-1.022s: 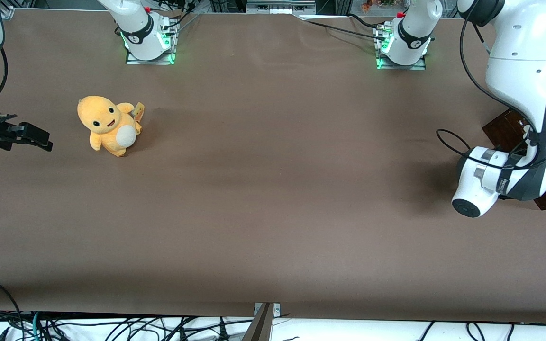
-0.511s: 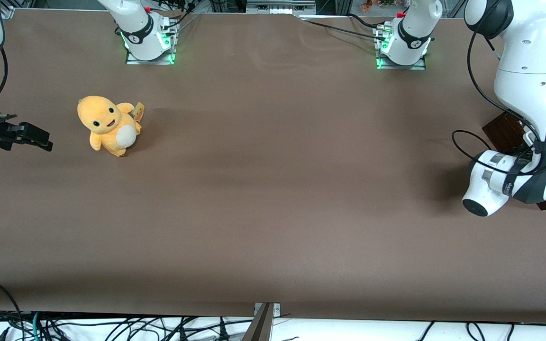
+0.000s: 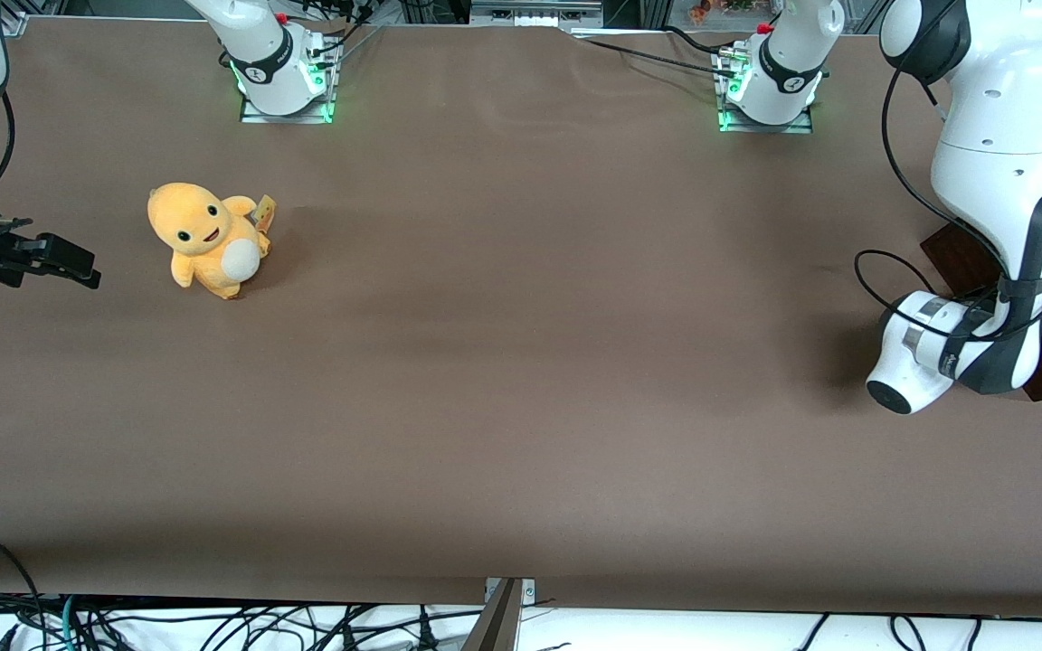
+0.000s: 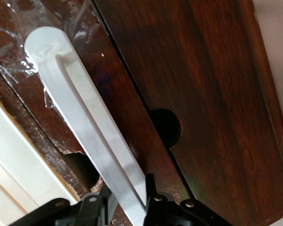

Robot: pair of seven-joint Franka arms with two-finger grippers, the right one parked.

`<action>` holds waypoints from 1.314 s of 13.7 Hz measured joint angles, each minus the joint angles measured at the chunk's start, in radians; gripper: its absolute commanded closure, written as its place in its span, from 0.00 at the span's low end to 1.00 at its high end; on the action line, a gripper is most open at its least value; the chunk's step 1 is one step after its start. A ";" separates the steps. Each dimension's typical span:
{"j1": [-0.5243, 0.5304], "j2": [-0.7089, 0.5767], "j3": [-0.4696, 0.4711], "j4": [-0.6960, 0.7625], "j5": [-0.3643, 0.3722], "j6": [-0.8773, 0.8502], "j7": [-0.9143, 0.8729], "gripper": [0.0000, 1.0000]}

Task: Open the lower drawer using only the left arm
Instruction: 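Close the left gripper around the white bar handle of the lower drawer, then pull the lower drawer outward from the cabinet with the left gripper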

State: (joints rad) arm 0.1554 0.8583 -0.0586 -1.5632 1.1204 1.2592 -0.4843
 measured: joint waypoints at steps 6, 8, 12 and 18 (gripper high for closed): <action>-0.027 0.004 -0.001 0.003 0.000 -0.002 -0.005 0.98; -0.051 0.010 0.002 0.004 0.000 -0.004 -0.003 0.98; -0.074 0.017 0.006 0.004 0.000 -0.007 0.002 0.98; -0.095 0.023 0.009 0.009 0.000 -0.009 0.013 0.97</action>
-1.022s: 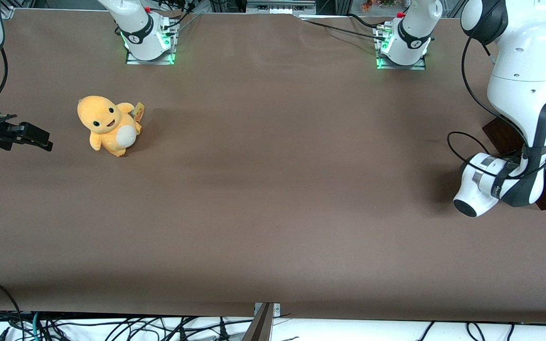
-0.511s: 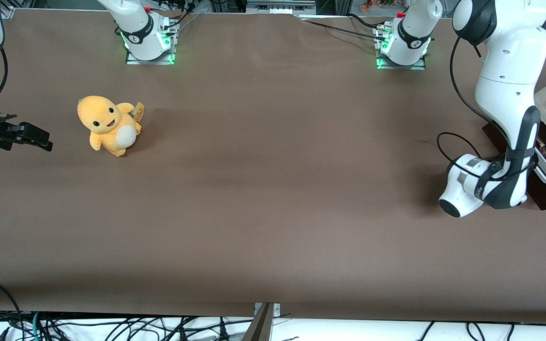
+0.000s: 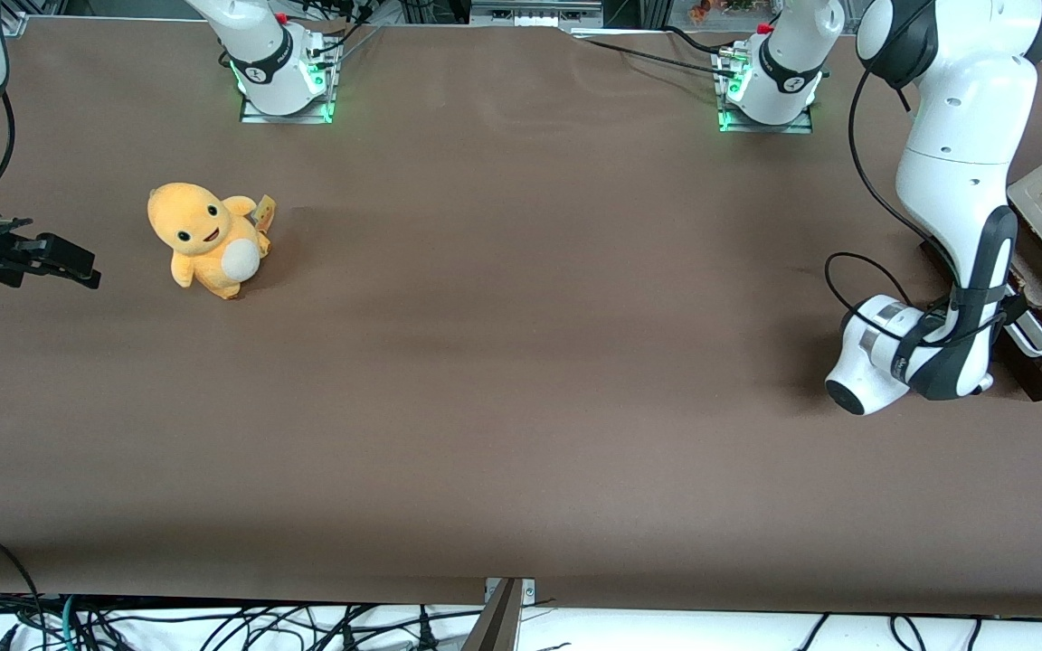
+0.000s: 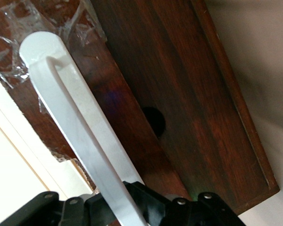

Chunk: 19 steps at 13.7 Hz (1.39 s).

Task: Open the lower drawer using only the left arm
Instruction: 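Pull the lower drawer outward from the cabinet with the left gripper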

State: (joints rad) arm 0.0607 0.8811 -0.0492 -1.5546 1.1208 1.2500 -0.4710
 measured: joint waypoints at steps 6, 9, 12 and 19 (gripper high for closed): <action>-0.038 0.007 -0.005 0.019 0.000 0.001 0.040 0.95; -0.053 0.008 -0.009 0.023 0.000 0.003 0.047 0.95; -0.057 0.009 -0.010 0.026 0.000 0.003 0.049 0.13; -0.076 0.009 -0.037 0.077 -0.011 0.004 0.064 0.00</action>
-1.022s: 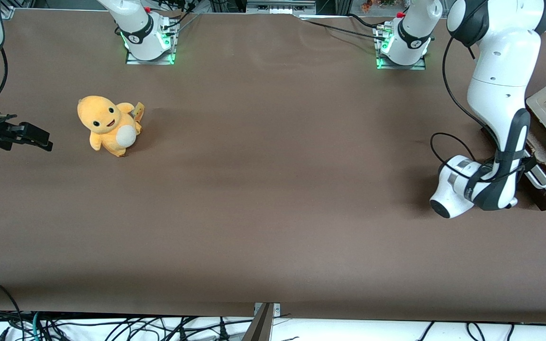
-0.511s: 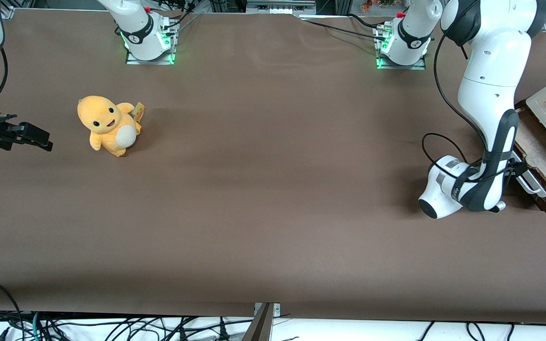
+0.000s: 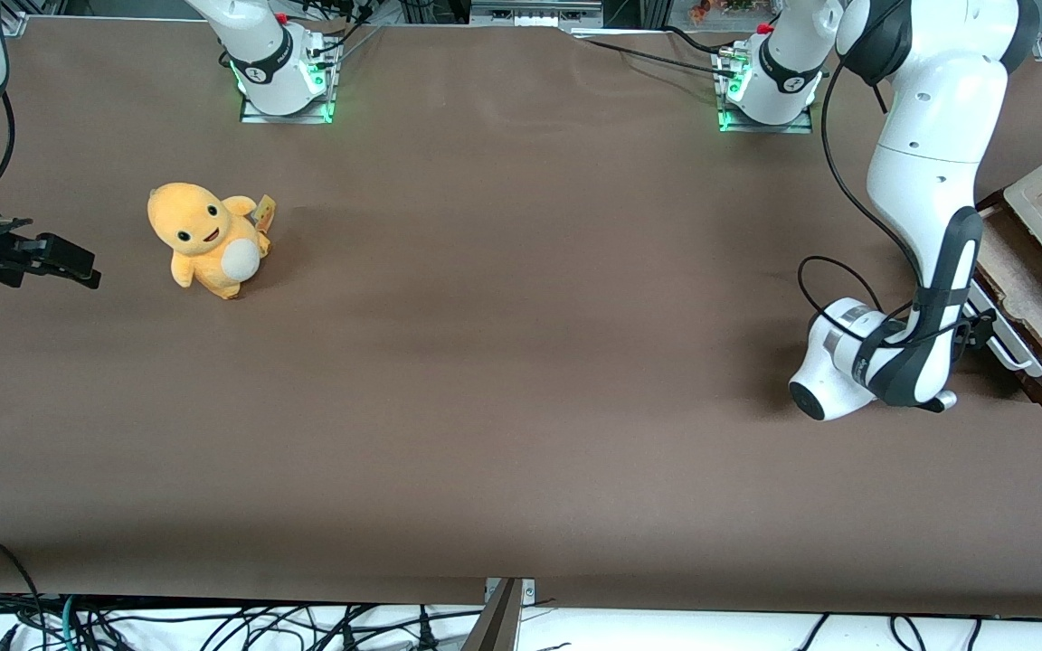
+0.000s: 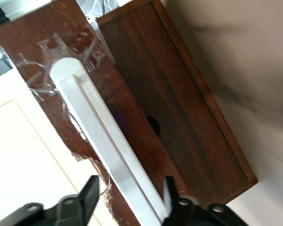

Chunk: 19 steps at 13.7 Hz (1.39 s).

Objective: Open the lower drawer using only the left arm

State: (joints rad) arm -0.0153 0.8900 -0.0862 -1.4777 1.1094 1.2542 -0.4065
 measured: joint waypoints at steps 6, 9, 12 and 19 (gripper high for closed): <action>-0.003 -0.045 -0.046 0.145 -0.252 -0.002 0.012 0.00; 0.001 -0.109 -0.058 0.258 -0.535 -0.002 0.068 0.00; 0.070 -0.191 -0.056 0.344 -0.788 0.028 0.176 0.00; 0.234 -0.377 -0.066 0.348 -1.048 0.170 0.446 0.00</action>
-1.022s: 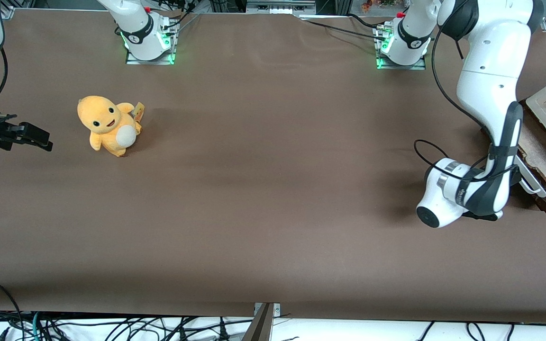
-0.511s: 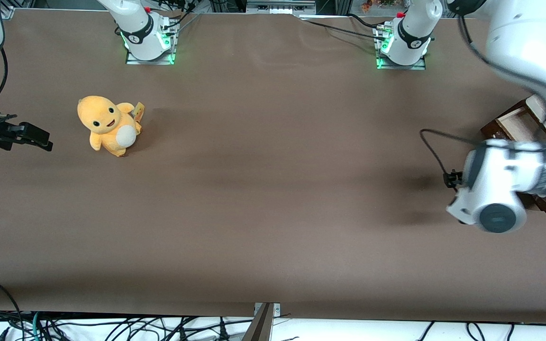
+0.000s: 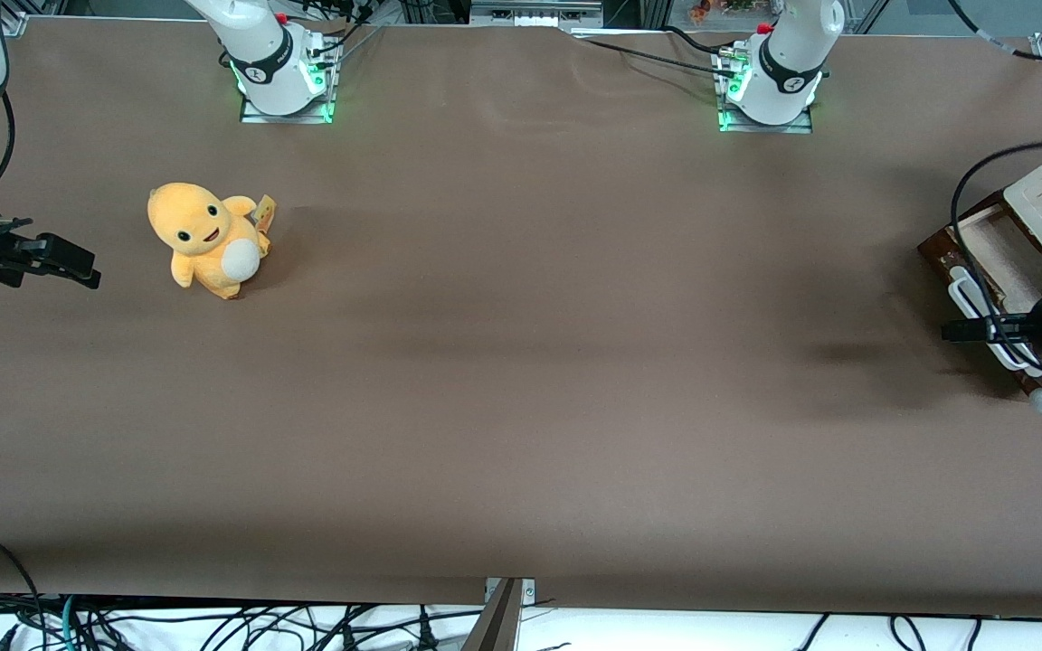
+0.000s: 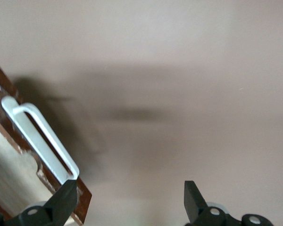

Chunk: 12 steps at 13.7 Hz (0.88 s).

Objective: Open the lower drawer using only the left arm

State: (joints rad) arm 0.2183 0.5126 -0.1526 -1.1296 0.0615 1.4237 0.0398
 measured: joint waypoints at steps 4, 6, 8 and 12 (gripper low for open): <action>-0.038 -0.258 -0.002 -0.218 -0.048 0.213 0.010 0.00; -0.072 -0.356 -0.003 -0.301 -0.048 0.222 0.008 0.00; -0.081 -0.421 -0.002 -0.378 -0.048 0.221 0.008 0.00; -0.079 -0.472 0.008 -0.476 -0.048 0.220 0.008 0.00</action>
State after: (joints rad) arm 0.1391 0.0404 -0.1443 -1.6052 0.0131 1.6437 0.0475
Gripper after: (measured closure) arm 0.000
